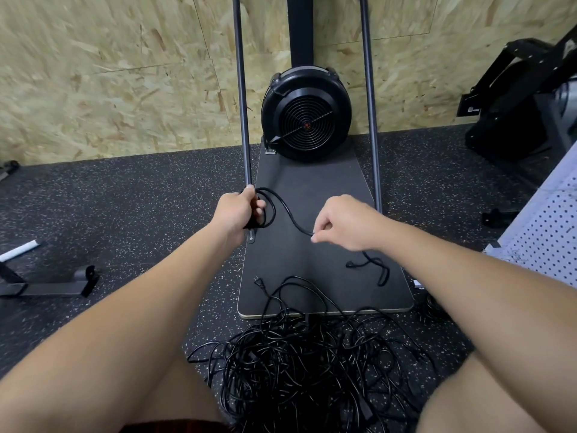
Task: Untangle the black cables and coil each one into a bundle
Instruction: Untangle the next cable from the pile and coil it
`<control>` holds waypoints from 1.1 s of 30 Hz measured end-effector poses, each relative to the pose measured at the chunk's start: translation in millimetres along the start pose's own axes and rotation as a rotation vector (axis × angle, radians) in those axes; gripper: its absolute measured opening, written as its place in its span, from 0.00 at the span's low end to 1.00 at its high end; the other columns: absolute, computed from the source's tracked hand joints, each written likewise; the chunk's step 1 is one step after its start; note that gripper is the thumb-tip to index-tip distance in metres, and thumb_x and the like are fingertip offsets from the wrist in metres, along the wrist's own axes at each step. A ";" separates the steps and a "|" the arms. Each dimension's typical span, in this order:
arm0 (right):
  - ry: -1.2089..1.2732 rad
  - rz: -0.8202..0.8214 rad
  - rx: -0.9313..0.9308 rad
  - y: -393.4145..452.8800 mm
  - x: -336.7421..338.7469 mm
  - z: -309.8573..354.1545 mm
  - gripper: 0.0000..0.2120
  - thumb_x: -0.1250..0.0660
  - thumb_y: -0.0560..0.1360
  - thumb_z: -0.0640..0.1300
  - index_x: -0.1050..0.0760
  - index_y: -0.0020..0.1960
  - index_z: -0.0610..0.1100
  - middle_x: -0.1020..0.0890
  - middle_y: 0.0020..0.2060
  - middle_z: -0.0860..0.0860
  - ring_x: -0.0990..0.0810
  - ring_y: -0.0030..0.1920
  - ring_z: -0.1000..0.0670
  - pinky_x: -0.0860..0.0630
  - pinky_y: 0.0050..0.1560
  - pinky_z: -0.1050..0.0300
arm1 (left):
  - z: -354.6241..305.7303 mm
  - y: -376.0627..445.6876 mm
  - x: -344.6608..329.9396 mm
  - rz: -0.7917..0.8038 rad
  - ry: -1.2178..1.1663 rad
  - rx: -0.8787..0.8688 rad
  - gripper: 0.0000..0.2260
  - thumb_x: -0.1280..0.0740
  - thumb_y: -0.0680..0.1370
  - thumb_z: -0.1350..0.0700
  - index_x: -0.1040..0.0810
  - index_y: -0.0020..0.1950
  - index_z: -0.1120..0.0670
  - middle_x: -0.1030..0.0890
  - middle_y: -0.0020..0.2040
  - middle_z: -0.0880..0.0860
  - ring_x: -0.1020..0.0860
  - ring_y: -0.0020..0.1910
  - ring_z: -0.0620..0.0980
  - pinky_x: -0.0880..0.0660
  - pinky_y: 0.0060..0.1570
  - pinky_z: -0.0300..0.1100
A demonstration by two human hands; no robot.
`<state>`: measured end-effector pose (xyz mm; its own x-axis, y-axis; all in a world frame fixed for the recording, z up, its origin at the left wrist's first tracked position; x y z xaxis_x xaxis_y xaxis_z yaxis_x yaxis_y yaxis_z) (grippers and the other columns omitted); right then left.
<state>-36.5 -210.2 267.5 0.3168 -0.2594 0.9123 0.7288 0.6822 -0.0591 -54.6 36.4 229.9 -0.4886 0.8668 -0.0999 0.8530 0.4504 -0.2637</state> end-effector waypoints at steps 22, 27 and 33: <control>0.306 -0.217 -0.143 10.9 4.3 -42.6 0.24 0.23 0.80 0.55 0.22 0.73 0.52 0.17 0.60 0.58 0.15 0.56 0.56 0.17 0.58 0.53 | 10.0 -43.6 -61.3 0.482 0.296 -0.067 0.08 0.28 0.84 0.59 0.23 0.47 0.57 0.29 0.33 0.51 0.34 0.31 0.48 0.36 0.36 0.42; 0.034 0.340 -0.144 -2.7 -45.6 -43.4 0.34 0.26 0.78 0.67 0.23 0.77 0.48 0.17 0.69 0.54 0.18 0.67 0.51 0.24 0.74 0.48 | -2.4 -43.7 -59.6 0.347 0.279 -0.195 0.10 0.30 0.87 0.54 0.20 0.49 0.59 0.18 0.37 0.54 0.24 0.33 0.50 0.24 0.39 0.43; 0.121 0.473 -0.026 -6.3 -74.9 -18.3 0.16 0.26 0.83 0.46 0.21 0.69 0.44 0.11 0.55 0.53 0.17 0.44 0.64 0.23 0.46 0.68 | -0.8 -43.9 -61.3 0.261 0.250 -0.197 0.12 0.35 0.89 0.55 0.21 0.53 0.64 0.12 0.44 0.64 0.12 0.41 0.59 0.14 0.48 0.53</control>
<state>-53.7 -207.6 192.0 0.6840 -0.0034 0.7295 0.5022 0.7274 -0.4675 -61.9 -36.4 248.3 -0.2118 0.9718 0.1034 0.9731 0.2195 -0.0696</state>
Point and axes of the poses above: each hand's wrist, its own y-axis towards the middle knuckle, its own x-axis out of the back of the hand, z = x × y, the point moved 6 cm from there along y, towards the middle knuckle
